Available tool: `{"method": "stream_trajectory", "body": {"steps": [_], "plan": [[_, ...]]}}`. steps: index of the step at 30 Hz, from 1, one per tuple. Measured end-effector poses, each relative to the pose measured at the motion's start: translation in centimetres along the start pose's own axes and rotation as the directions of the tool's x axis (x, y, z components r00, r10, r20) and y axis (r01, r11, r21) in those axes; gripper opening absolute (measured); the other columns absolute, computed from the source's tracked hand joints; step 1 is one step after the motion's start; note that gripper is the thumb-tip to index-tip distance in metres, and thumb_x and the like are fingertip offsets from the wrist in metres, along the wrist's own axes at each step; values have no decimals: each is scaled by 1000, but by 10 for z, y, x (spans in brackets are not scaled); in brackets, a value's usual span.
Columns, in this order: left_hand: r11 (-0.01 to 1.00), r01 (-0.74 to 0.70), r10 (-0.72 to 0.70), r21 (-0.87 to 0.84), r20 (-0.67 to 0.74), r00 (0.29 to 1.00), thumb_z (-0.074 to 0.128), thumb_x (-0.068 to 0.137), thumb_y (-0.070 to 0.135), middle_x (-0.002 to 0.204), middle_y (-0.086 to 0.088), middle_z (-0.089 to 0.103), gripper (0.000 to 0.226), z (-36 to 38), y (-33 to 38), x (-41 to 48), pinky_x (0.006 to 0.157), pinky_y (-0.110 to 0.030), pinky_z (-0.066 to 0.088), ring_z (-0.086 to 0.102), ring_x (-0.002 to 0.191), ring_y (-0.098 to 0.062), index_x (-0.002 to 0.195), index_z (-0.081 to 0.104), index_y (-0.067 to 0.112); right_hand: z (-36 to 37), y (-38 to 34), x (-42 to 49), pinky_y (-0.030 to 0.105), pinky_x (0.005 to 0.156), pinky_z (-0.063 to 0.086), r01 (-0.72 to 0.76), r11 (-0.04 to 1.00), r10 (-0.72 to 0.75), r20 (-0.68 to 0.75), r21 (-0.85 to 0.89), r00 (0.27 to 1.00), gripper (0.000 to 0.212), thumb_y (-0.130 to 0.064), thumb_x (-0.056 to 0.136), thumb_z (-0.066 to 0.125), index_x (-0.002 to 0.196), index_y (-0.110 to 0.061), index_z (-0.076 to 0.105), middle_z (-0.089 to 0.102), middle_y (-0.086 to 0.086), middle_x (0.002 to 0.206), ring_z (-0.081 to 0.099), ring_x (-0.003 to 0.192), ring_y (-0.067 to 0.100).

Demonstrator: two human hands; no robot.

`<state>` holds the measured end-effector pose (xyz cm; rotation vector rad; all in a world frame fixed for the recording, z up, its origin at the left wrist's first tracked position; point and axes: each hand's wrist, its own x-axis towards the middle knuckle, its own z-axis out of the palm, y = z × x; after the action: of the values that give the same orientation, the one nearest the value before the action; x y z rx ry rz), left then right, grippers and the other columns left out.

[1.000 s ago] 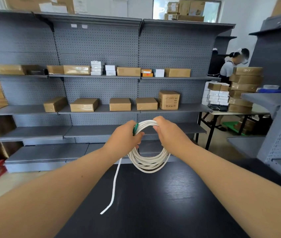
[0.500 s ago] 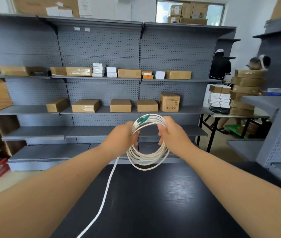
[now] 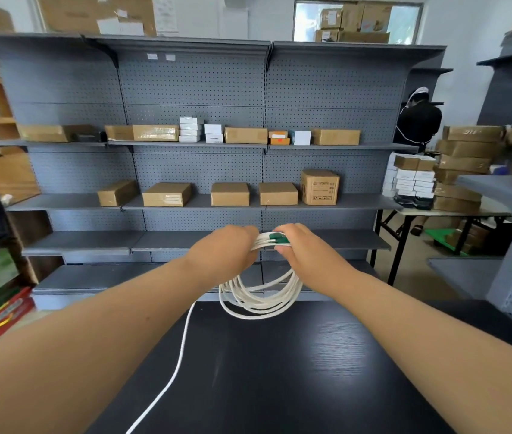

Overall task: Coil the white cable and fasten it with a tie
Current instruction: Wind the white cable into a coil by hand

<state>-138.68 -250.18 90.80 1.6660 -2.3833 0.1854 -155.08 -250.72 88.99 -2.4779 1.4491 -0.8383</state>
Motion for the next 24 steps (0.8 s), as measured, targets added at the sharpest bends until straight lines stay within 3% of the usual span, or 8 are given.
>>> {"method": "stream_trajectory", "body": {"steps": [2, 5, 13, 16, 19, 22, 24], "plan": [[999, -1, 0, -35, -24, 1000, 43, 95, 23, 87, -11, 60, 17, 2, -6, -3, 61, -35, 39, 51, 72, -26, 102, 51, 9, 3, -5, 0, 31, 72, 35, 5, 999, -5, 2, -38, 1000, 28, -23, 99, 38, 122, -9, 46, 47, 7, 107, 47, 85, 21], [989, 7, -16, -147, -59, 998, 47, 94, 28, 87, -10, 62, 21, 5, -16, -8, 62, -35, 44, 56, 74, -28, 104, 52, 10, 7, -10, 4, 28, 66, 28, 17, 995, -19, -18, -93, 1000, 25, -25, 99, 36, 114, -7, 47, 38, 0, 95, 42, 76, 19], [869, 86, -118, -487, -35, 992, 53, 90, 29, 78, -1, 61, 13, 16, -42, -13, 58, -26, 39, 55, 70, -17, 86, 52, 17, 15, -19, 17, 25, 60, 20, -74, 997, 67, -160, -36, 985, 19, -21, 99, 36, 104, -7, 48, 39, 1, 91, 40, 75, 18], [752, 97, -150, -652, -27, 988, 49, 94, 26, 69, 1, 65, 15, 15, -44, -14, 58, -21, 43, 58, 62, -11, 84, 53, 15, 19, -23, 20, 31, 68, 38, -77, 995, 90, -225, 66, 970, 19, -21, 99, 36, 102, -8, 50, 42, 2, 90, 47, 77, 21], [782, 81, -161, -618, -74, 984, 45, 96, 26, 67, -2, 64, 19, 12, -47, -12, 58, -21, 45, 62, 57, -8, 82, 48, 15, 24, -27, 23, 43, 73, 50, -91, 990, 115, -237, 110, 965, 18, -23, 99, 36, 100, -10, 49, 46, 3, 92, 53, 81, 25], [888, 77, -156, -454, -140, 978, 44, 96, 28, 74, -9, 59, 19, 10, -50, -9, 61, -33, 40, 57, 71, -29, 87, 48, 12, 28, -24, 24, 35, 70, 43, -115, 986, 136, -193, 118, 972, 15, -25, 99, 37, 99, -14, 46, 49, 3, 94, 56, 84, 26], [921, 70, -138, -384, -153, 979, 42, 97, 27, 75, -8, 56, 19, 7, -51, -7, 59, -31, 35, 52, 69, -29, 93, 49, 10, 28, -21, 24, 29, 72, 36, -111, 989, 126, -169, 94, 978, 19, -25, 98, 39, 110, -13, 48, 50, 1, 100, 52, 89, 20]]}}
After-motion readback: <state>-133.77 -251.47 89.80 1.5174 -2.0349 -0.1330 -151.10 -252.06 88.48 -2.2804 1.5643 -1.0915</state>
